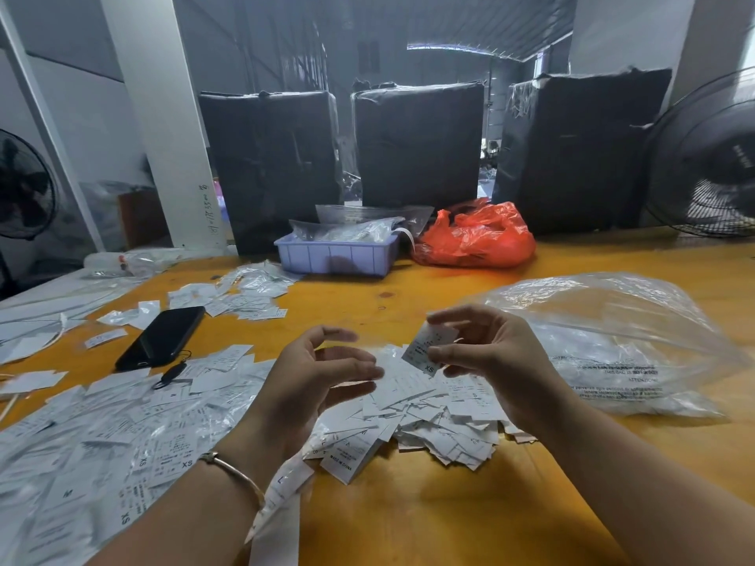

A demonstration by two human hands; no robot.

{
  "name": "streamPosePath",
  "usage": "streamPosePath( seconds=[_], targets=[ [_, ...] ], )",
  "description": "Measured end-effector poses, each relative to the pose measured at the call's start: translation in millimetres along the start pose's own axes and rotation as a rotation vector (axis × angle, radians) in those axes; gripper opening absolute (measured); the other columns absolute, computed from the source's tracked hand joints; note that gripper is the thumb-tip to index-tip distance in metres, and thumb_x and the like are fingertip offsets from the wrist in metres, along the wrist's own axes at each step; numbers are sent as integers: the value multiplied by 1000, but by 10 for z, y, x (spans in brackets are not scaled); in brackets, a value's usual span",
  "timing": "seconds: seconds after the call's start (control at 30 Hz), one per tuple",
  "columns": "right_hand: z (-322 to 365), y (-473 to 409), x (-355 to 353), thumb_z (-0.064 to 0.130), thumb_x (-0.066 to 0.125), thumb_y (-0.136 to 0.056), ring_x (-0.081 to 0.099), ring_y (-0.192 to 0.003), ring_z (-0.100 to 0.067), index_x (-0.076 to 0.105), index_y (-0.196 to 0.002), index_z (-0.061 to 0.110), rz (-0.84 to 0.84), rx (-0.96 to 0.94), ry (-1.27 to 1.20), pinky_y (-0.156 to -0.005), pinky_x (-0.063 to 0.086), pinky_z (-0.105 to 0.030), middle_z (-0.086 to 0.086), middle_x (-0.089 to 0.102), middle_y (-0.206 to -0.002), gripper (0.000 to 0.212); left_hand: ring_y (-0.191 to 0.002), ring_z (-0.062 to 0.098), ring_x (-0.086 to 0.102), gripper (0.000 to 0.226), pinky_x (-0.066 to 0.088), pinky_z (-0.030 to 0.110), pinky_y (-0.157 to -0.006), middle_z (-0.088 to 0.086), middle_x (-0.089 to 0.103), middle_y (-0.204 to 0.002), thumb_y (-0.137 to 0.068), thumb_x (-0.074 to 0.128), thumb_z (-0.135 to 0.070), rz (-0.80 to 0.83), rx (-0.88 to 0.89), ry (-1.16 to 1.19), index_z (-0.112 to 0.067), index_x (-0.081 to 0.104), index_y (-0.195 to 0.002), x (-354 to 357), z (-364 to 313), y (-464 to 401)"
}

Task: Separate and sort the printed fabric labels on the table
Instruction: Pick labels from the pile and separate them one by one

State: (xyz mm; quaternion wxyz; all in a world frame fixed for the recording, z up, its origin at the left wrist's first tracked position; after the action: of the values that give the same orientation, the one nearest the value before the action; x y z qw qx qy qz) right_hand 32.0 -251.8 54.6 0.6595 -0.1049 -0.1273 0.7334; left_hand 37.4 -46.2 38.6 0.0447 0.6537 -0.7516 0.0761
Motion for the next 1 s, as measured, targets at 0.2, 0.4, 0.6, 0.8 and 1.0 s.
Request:
streamPosePath(
  seconds=[0.2,0.4,0.6,0.8,1.0],
  targets=[
    [80,3,-21,-13,67,-76,67,-69,-19,75,-102,24,-51,-81,63,-56,54,-25,-6,73,-85,46,-95,31,72,40,59,36,-81,21,73,-96,-54,85,-19,100,-31,-118,-3,73,-89,71,40,34],
    [76,59,86,-8,56,-86,62,-53,-18,67,-117,28,-71,-199,435,-53,57,-34,-3,70,-85,48,-81,11,68,18,50,29,-81,3,74,-84,-58,79,-25,38,93,-206,-19,76,-75,85,-43,59],
    [26,48,192,-6,54,-85,60,-69,-12,77,-87,11,70,-93,423,-54,48,-18,0,67,-80,29,-75,24,69,17,58,31,-73,13,69,-78,-63,78,-13,110,73,-82,-12,63,-70,102,-41,64],
    [39,92,263,24,73,-79,57,-63,-7,75,-84,3,184,-89,283,-55,42,-17,-3,69,-73,21,-79,18,67,22,55,31,-79,10,71,-79,-64,88,-22,158,122,-299,-14,68,-70,172,7,73],
    [71,63,273,12,73,-82,59,-67,-12,75,-79,8,168,-274,688,-64,49,-33,1,65,-73,6,-66,10,59,20,46,22,-64,8,69,-74,-71,83,-30,211,233,-680,-12,74,-75,230,16,95]
  ],
)
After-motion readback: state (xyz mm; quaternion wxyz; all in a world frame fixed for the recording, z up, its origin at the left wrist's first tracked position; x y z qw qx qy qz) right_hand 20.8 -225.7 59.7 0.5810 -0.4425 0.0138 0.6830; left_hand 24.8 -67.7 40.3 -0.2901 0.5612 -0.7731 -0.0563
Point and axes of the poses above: each hand's wrist, its own y-axis away from the middle knuckle, its own x-axis out of the palm, z = x × y, the point moved 5 cm from there along -y, towards the middle knuckle
